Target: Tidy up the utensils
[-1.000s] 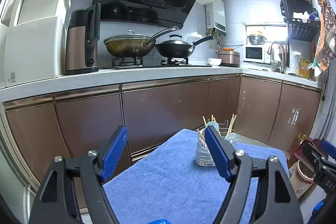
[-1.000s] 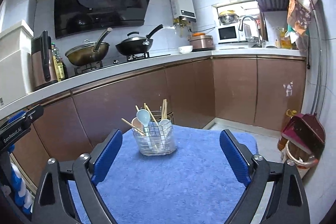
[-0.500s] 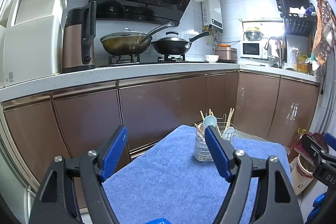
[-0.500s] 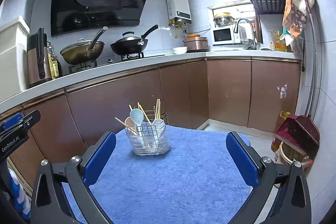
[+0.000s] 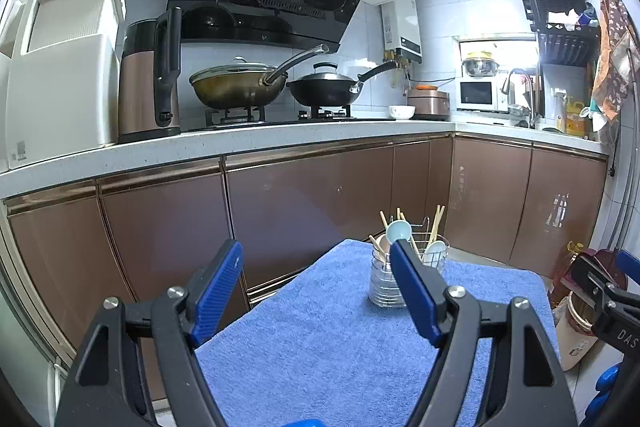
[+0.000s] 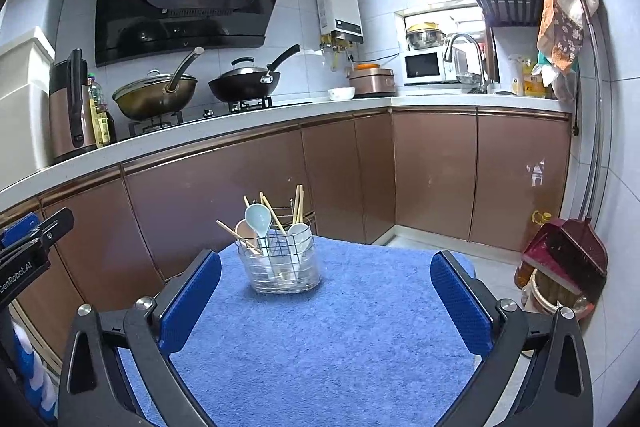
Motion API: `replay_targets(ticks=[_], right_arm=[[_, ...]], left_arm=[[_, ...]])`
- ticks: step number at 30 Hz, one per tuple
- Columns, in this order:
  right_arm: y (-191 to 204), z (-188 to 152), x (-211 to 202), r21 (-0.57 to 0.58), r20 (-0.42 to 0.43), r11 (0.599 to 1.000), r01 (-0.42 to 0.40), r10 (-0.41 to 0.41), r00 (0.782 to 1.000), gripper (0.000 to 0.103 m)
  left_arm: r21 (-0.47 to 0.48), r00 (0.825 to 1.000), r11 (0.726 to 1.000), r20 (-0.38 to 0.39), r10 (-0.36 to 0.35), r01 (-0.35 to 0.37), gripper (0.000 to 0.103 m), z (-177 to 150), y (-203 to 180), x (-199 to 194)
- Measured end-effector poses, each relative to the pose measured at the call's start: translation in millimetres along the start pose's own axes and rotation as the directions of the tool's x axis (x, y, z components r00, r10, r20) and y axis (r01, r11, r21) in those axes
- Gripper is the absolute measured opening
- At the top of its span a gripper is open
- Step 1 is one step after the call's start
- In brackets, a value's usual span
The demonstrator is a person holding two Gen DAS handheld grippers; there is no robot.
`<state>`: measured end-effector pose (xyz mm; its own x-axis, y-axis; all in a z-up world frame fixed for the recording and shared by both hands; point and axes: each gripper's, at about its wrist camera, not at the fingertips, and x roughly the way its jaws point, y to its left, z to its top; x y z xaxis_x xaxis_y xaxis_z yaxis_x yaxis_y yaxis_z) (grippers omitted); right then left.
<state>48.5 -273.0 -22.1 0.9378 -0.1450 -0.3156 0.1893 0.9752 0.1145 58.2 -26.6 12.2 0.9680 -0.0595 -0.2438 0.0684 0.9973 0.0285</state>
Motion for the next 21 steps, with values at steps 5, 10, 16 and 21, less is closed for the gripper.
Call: replay_targets(ticks=[5,10,16,21], right_arm=[[-0.6,0.9,-0.5,-0.002,0.001,1.000,0.000,0.000,1.000,0.103],[0.7,2.4,-3.8,-0.010,0.010,1.000,0.004,-0.004,1.000,0.103],[4.4,4.3,-7.7,-0.028,0.026,0.999,0.018,-0.017,1.000,0.103],[5.7,4.8,-9.4,-0.039,0.033,0.999,0.022,-0.020,0.999,0.103]], left_arm=[[0.002,1.000,1.000,0.005,0.001,-0.001,0.075,0.2,-0.9,-2.1],[0.008,1.000,1.000,0.010,0.002,-0.002,0.075,0.3,-1.4,-3.9],[0.007,1.000,1.000,0.011,0.003,-0.003,0.075,0.1,-1.9,-4.4],[0.007,1.000,1.000,0.014,0.001,-0.001,0.075,0.5,-2.3,-5.6]])
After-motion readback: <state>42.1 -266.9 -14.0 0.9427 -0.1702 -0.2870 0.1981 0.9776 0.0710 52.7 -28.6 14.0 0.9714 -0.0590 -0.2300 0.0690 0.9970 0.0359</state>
